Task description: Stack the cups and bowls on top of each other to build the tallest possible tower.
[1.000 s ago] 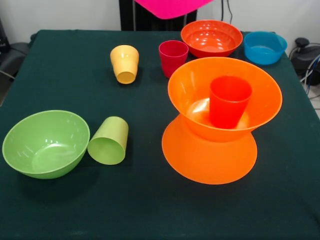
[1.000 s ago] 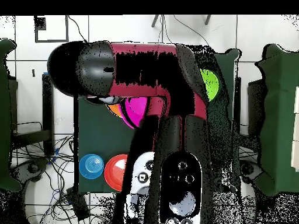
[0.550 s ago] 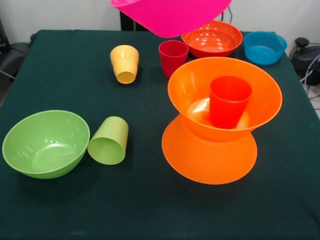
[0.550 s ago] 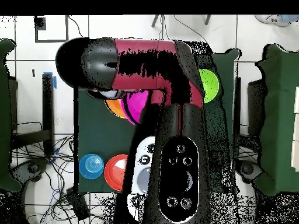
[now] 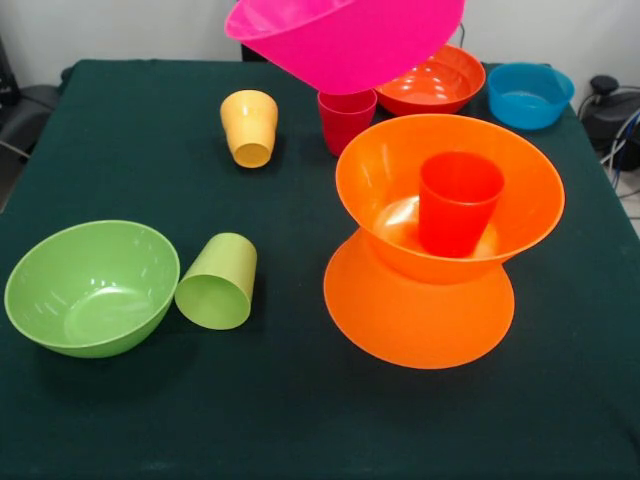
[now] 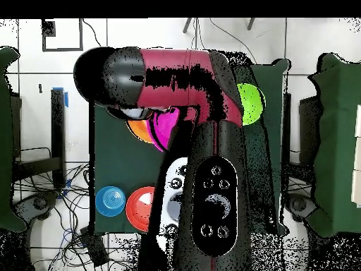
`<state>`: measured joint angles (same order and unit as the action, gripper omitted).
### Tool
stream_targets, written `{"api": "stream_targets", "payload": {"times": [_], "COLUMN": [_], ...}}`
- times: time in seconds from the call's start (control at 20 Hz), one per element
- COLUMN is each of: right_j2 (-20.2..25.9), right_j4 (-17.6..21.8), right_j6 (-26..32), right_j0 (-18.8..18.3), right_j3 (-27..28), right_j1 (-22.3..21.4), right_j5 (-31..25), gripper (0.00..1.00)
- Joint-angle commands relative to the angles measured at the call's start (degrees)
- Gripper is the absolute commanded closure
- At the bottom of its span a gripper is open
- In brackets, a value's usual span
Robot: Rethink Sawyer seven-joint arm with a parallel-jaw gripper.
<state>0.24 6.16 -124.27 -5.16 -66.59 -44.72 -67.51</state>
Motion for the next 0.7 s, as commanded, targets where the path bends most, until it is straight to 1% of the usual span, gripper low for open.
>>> {"api": "stream_targets", "payload": {"times": [0.05,0.45,0.7], "right_j2": [3.2,2.9,2.8], "right_j4": [-0.3,-0.1,-0.1], "right_j6": [-3.4,-4.0,-4.1], "right_j0": [1.3,1.9,2.1], "right_j3": [3.0,1.3,2.1], "right_j1": [2.0,2.1,2.6], "right_j5": [-3.5,-1.2,-1.4], "gripper": [1.00,1.00,1.00]}}
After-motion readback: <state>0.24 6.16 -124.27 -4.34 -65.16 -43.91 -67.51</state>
